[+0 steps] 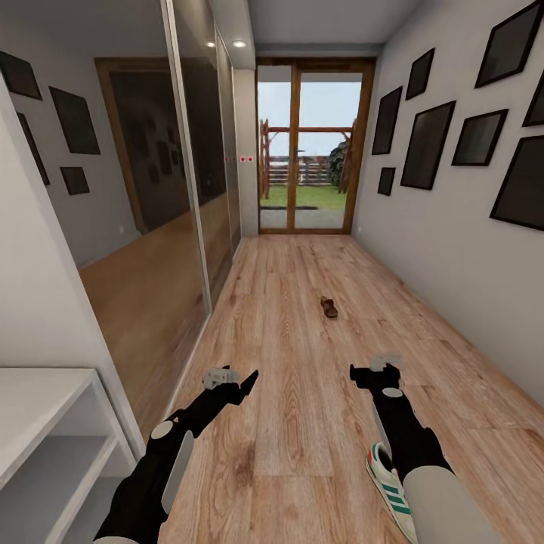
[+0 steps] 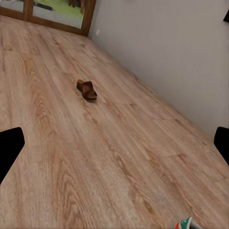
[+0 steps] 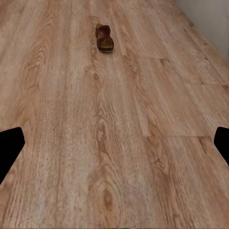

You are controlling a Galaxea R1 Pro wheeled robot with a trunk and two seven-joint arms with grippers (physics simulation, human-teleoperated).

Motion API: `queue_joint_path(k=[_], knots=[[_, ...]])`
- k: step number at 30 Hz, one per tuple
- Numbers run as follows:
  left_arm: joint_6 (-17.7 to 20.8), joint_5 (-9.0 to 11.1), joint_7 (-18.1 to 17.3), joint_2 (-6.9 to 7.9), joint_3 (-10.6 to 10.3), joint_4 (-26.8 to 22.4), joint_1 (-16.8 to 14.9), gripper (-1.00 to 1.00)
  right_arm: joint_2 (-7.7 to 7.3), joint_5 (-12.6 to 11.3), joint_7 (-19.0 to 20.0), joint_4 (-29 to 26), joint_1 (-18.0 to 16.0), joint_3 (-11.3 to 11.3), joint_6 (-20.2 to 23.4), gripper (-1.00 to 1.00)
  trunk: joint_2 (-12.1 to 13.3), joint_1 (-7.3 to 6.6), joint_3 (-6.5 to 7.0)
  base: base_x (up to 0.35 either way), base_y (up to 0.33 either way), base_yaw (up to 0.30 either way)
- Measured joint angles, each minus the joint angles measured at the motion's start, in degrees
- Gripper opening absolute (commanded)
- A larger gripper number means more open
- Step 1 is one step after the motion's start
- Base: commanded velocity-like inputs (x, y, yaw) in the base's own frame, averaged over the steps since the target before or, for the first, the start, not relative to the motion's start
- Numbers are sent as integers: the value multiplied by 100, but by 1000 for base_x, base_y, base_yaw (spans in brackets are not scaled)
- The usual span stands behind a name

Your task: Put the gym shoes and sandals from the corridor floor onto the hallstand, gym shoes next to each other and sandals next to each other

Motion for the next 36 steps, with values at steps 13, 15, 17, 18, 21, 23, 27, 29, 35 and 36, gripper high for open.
queue_joint_path(k=[13,15,17,18,21,23,27,29,35,36], knots=[[-3,0,-1,9,0,-9,0,100,-20,-1431,29,-461,-3,1348,918,100,0,0,0,0,0,0],[-6,5,-4,9,1,-10,0,100,-20,-1513,29,-469,-3,1372,948,100,0,0,0,0,0,0],[-7,6,-4,9,1,-10,0,100,-17,-1541,29,-472,-3,1382,959,100,0,0,0,0,0,0],[-8,7,-3,9,1,-10,0,100,-15,-1546,29,-472,-3,1385,961,100,0,0,0,0,0,0],[-8,8,-7,9,0,-10,0,100,-12,-1557,23,-474,-2,1398,966,100,0,0,0,59,0,0],[-8,8,-8,9,0,-12,0,100,-11,-1560,22,-474,-3,1399,968,100,0,-1,0,210,0,0],[-8,8,-8,9,0,-11,0,100,-11,-1563,25,-474,-3,1396,969,100,0,-3,0,283,0,0],[-8,8,-8,9,0,-12,0,100,-11,-1565,26,-475,-3,1397,969,100,0,-3,0,325,0,0],[-7,8,-8,3,0,-11,0,100,-11,-1570,20,-475,-3,1391,970,100,0,-3,0,338,0,0],[-8,8,-8,2,0,-11,0,100,-11,-1570,18,-475,-3,1390,970,100,0,-3,0,342,0,0]])
